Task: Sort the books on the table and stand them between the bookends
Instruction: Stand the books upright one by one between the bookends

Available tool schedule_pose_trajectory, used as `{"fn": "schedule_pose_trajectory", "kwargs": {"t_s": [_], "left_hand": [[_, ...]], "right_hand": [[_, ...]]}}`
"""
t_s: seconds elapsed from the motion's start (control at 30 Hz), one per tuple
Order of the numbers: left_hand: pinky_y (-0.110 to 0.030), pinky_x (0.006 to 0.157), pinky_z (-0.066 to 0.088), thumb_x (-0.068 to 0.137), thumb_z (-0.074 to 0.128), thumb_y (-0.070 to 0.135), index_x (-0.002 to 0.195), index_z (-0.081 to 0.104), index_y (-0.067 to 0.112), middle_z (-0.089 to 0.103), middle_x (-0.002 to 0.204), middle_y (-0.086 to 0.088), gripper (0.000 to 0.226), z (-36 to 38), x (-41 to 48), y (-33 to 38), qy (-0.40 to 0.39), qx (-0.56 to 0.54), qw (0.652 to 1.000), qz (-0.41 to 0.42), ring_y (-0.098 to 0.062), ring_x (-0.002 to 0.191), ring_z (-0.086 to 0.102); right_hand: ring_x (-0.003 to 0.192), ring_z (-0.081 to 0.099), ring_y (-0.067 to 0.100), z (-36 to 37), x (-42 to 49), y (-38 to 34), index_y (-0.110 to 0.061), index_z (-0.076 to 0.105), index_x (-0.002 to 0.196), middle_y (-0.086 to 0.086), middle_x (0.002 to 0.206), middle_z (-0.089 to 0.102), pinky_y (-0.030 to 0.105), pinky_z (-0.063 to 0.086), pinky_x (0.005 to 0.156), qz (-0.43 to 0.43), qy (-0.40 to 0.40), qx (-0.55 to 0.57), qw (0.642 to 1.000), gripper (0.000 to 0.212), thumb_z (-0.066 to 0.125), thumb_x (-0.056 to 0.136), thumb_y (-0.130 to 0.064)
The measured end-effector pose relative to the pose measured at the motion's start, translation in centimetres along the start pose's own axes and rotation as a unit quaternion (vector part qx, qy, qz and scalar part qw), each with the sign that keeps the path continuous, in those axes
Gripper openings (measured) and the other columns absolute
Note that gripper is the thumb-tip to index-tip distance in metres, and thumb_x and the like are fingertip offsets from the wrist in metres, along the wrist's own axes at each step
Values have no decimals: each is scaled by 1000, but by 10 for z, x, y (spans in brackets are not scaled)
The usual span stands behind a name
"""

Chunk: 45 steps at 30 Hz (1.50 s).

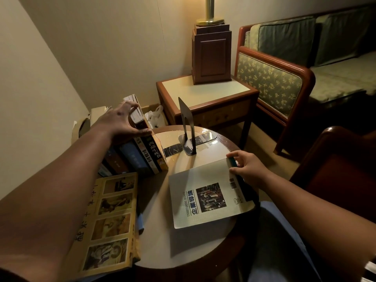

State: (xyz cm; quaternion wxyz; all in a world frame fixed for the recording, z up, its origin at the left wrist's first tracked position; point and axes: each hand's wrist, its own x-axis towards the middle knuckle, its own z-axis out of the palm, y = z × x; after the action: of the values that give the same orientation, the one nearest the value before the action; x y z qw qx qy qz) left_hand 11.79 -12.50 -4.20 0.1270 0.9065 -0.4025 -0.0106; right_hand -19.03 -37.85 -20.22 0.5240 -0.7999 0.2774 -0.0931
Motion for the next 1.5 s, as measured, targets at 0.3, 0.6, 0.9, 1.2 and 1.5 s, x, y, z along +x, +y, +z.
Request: {"fn": "schedule_pose_trajectory", "kwargs": {"t_s": [0.3,0.6,0.9,1.2,1.5], "left_hand": [[-58,104,40,58,76,71,143,26,36,37,153,-9,104,-1,1,0,-20,-6,1000,-8,-42,135,38],[-60,105,39,46,65,88,142,24,41,34,156,-4,115,-2,2,-4,-35,-8,999,-1,-41,137,37],[-56,107,38,58,73,75,147,22,38,28,158,-2,110,0,4,-5,-27,0,1000,5,-38,139,33],[-55,107,35,62,74,71,149,22,36,25,160,0,107,1,4,-4,-20,9,1000,3,-38,141,29],[-54,108,36,64,75,69,149,24,34,27,159,-2,105,-2,0,0,-17,4,1000,2,-37,140,33]], "right_hand": [[109,60,30,-12,-8,-50,-18,61,117,17,123,55,32,60,69,-14,-35,108,993,39,64,87,6],[102,65,21,-23,-5,-146,-18,58,129,0,115,61,29,60,70,-98,-61,18,993,48,69,86,0],[107,67,8,-24,15,-217,-17,69,123,-4,116,71,21,57,86,-261,-116,-231,930,44,78,81,-5],[98,57,0,13,16,-219,-22,66,128,-8,123,65,10,48,69,-278,-154,-328,890,46,73,86,-4],[93,63,10,1,16,-210,-21,66,122,-5,110,68,19,54,73,-233,-165,-406,868,35,72,88,-32]]}}
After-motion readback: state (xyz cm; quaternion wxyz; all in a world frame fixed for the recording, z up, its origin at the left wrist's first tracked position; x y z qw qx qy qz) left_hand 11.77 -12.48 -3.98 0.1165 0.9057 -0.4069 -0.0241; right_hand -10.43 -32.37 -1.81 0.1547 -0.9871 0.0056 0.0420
